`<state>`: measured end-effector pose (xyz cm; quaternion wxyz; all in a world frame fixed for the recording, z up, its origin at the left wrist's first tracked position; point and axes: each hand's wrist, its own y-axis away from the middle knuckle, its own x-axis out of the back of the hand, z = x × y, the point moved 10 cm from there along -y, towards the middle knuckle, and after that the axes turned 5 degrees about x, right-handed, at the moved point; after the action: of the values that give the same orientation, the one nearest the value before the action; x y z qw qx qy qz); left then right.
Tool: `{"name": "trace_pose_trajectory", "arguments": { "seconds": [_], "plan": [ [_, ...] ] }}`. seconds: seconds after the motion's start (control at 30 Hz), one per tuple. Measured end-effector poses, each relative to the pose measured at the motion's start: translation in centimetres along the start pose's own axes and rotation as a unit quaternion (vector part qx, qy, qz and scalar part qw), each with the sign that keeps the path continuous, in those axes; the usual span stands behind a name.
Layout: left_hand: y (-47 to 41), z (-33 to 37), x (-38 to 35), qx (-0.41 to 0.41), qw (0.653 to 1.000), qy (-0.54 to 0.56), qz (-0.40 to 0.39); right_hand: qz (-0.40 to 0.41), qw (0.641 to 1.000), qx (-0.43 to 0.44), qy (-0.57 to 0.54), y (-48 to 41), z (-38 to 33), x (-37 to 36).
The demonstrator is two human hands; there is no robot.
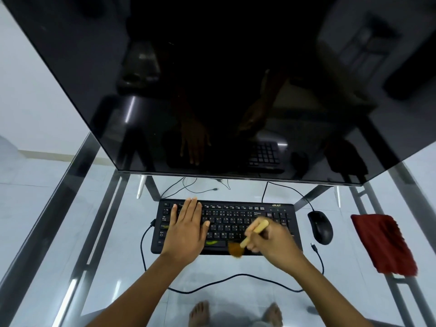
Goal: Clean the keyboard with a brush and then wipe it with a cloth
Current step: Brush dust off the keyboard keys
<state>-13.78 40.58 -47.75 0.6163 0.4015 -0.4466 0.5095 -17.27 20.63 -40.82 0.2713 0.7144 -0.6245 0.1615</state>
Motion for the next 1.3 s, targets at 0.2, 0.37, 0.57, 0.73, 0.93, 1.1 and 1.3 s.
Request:
{"name": "trace_pose_trajectory", "arguments": {
  "seconds": [0.2,0.37,0.57,0.73,0.93,1.1,1.3],
  "plan": [
    [-0.3,2.1,-0.1,-0.028,0.999,0.005,-0.017,0.019,0.998,-0.023,-0.051,-0.6,0.8,0.8],
    [-0.9,4.6,-0.2,-0.059,0.998,0.001,-0.028,0.153,0.986,-0.009,-0.068,-2.9,0.1,3.4],
    [-0.3,7.1,-1.0,-0.117,0.990,-0.021,-0.076,0.179,0.981,-0.050,-0.058,-4.3,1.8,5.7],
    [-0.6,9.0,-2.2,-0.136,0.986,-0.043,-0.085,0.131,0.989,-0.067,-0.026,-3.3,4.2,6.7],
    [-0.9,11.1,-3.5,-0.139,0.985,-0.049,-0.094,0.208,0.975,-0.066,-0.037,-1.7,5.9,9.6],
    [-0.9,11.7,-3.7,-0.129,0.985,-0.053,-0.105,0.222,0.971,-0.081,-0.030,-1.0,7.0,11.1],
    [-1.1,11.7,-3.9,-0.130,0.984,-0.051,-0.111,0.271,0.962,-0.036,0.005,0.0,6.6,12.2]
  ]
}}
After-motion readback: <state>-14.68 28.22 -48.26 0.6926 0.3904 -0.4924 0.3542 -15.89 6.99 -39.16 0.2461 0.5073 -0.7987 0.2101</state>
